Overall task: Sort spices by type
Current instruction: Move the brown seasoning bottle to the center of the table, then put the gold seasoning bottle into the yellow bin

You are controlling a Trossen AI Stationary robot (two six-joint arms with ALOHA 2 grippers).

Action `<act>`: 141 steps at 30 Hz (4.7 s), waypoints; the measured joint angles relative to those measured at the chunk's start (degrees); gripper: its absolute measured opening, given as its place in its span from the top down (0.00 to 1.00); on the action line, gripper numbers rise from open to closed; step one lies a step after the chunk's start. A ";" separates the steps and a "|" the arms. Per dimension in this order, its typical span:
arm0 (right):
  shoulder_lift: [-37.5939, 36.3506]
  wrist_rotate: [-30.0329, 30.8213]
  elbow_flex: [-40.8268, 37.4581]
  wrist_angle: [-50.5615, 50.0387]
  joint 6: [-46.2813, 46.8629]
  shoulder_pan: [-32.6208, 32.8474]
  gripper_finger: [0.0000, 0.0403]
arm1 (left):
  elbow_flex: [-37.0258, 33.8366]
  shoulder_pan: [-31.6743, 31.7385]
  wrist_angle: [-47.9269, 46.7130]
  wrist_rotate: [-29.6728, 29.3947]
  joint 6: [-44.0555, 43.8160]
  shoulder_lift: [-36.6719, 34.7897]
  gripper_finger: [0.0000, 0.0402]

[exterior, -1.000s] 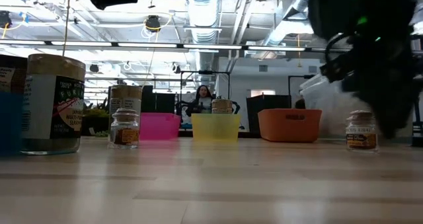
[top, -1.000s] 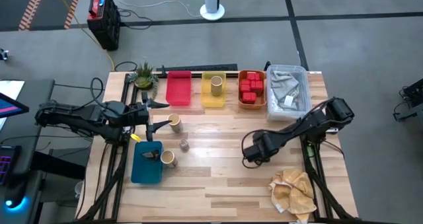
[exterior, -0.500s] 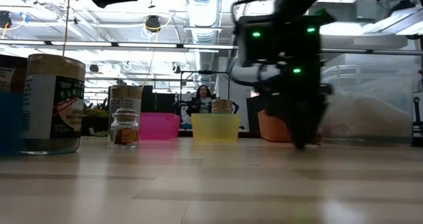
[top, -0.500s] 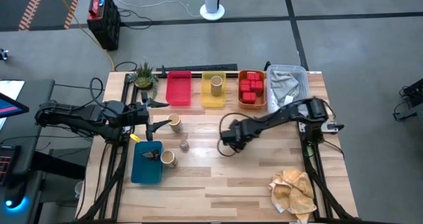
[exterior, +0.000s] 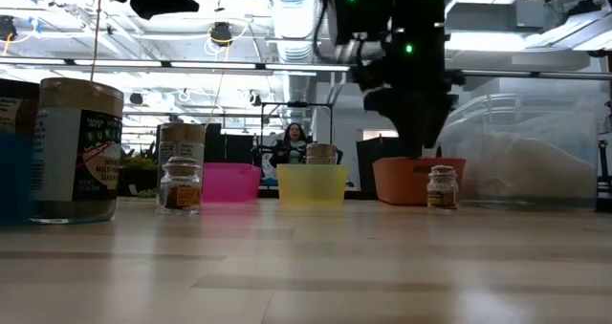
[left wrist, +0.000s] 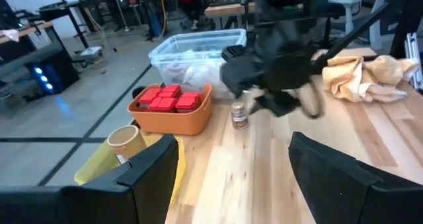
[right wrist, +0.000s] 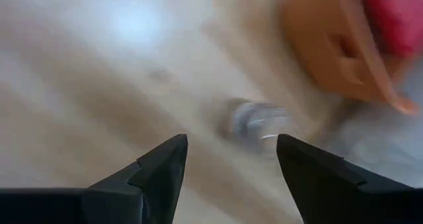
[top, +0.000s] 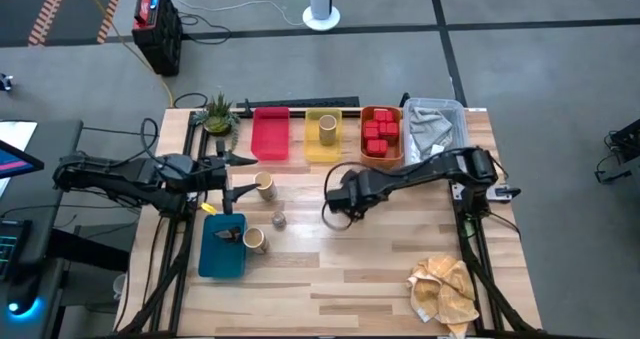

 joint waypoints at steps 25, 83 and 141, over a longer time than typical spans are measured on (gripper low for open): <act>-1.90 -15.48 -1.12 2.72 -3.73 -8.36 0.31 | 0.00 0.00 -1.71 1.38 -0.60 -0.03 0.31; -9.06 16.69 -4.87 21.19 -24.43 1.93 0.32 | -0.03 0.00 -5.66 1.34 -5.74 -1.88 0.31; -35.19 13.68 -31.37 73.78 -51.33 -2.70 0.32 | 26.86 20.23 -42.32 17.08 1.40 43.66 0.10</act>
